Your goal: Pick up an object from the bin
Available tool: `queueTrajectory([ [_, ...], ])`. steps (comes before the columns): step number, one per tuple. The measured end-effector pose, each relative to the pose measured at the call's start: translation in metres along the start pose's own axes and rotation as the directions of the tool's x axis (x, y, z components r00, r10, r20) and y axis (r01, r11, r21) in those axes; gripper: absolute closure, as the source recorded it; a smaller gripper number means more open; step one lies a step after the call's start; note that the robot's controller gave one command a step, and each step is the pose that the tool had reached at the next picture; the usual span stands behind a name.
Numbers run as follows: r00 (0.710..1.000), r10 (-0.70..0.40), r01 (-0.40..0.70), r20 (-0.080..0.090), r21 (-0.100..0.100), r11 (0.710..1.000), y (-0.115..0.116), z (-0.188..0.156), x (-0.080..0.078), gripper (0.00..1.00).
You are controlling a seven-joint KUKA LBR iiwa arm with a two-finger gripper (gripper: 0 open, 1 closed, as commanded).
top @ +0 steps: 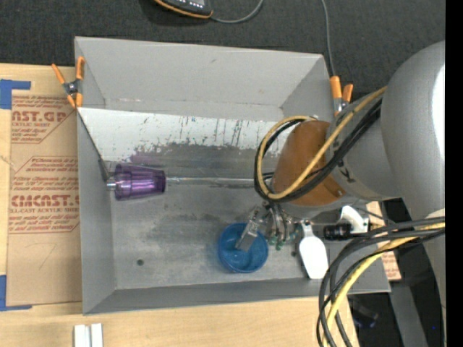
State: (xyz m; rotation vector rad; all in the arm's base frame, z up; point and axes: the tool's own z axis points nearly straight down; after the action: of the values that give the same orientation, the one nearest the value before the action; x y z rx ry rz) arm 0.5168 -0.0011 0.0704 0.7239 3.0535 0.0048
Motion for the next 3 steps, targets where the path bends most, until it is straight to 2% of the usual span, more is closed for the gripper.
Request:
queueTrajectory([
  [3, 1.0, -0.001, 0.001, -0.003, 0.001, 1.0, 0.0, -0.011, 0.001, 1.0],
])
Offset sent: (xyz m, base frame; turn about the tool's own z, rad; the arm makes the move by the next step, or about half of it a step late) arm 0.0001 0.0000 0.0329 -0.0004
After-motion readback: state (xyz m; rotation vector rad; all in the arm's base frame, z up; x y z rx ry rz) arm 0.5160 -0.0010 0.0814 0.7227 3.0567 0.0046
